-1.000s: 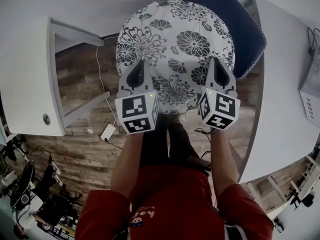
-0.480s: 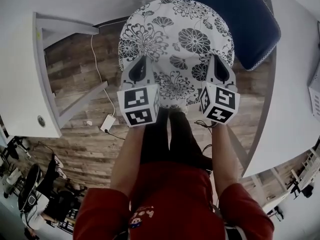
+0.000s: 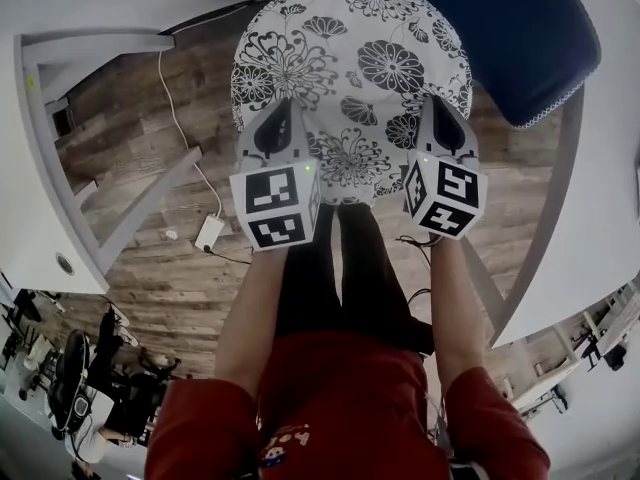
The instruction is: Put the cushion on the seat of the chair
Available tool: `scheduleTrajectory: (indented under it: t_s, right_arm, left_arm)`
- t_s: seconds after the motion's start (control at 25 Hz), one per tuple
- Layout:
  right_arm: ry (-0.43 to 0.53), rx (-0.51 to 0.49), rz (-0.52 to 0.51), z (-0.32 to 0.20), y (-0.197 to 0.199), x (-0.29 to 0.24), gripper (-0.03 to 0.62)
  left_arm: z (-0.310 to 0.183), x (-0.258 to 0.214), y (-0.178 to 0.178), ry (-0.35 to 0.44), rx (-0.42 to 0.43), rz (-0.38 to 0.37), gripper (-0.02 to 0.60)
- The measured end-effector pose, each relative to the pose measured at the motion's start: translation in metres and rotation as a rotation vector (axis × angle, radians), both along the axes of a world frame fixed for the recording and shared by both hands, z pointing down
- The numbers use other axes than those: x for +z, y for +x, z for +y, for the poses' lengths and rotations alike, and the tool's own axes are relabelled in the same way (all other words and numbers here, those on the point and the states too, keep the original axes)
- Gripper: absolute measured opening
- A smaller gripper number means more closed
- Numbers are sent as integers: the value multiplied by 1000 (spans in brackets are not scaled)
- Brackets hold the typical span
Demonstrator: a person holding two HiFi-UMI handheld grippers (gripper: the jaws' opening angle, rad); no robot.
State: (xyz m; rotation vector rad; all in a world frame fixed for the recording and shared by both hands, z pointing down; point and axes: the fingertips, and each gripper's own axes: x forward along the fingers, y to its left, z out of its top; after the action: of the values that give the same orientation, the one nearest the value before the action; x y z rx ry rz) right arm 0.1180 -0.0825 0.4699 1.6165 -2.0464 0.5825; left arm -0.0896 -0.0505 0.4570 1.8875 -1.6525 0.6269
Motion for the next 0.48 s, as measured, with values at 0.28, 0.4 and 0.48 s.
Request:
scheduleTrajectory:
  t_s: [0.28,0.4,0.48]
  right_arm:
    - [-46,16,31,4,-9,-11,28]
    - [-47,18,45,6,-12,-20,28]
    - [-53,22,42,8,-12,-14,28]
  left_arm:
    - [-6,-9,-10,-13,31,29,28]
    - [-6,-18,-13,-11,26,49,28]
    - [-6,-13,-13,-16,25,43,28]
